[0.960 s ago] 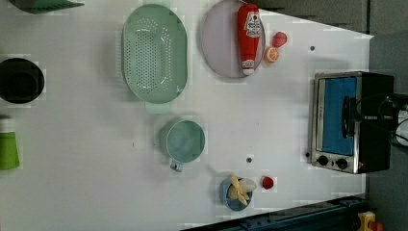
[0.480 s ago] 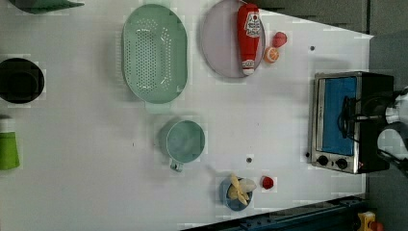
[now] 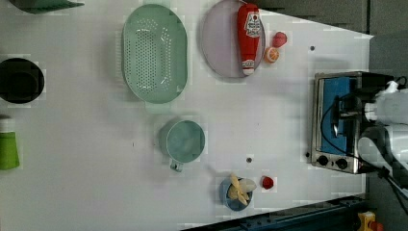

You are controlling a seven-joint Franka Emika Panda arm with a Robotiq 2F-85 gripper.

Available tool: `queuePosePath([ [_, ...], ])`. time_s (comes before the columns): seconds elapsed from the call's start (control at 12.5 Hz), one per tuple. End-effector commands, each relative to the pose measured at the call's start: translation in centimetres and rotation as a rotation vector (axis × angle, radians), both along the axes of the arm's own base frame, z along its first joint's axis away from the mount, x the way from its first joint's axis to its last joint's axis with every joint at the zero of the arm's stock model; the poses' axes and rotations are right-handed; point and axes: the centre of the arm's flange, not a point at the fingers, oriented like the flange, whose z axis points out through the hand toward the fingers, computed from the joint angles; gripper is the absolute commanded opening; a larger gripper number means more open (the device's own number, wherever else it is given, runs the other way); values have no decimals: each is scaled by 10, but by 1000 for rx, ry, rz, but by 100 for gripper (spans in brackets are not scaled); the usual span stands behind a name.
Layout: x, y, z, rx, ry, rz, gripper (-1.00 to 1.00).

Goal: Flap open oven.

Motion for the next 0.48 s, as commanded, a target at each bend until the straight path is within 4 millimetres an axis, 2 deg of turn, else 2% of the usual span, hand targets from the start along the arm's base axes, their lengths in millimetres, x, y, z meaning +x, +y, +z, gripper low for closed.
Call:
queuePosePath([
  [0.08, 4, 67, -46, -36, -28, -87, -65],
  [0.24, 4, 85, -67, -55, -29, -108, -65],
  [0.48, 2, 98, -93, -56, -5, -85, -65],
])
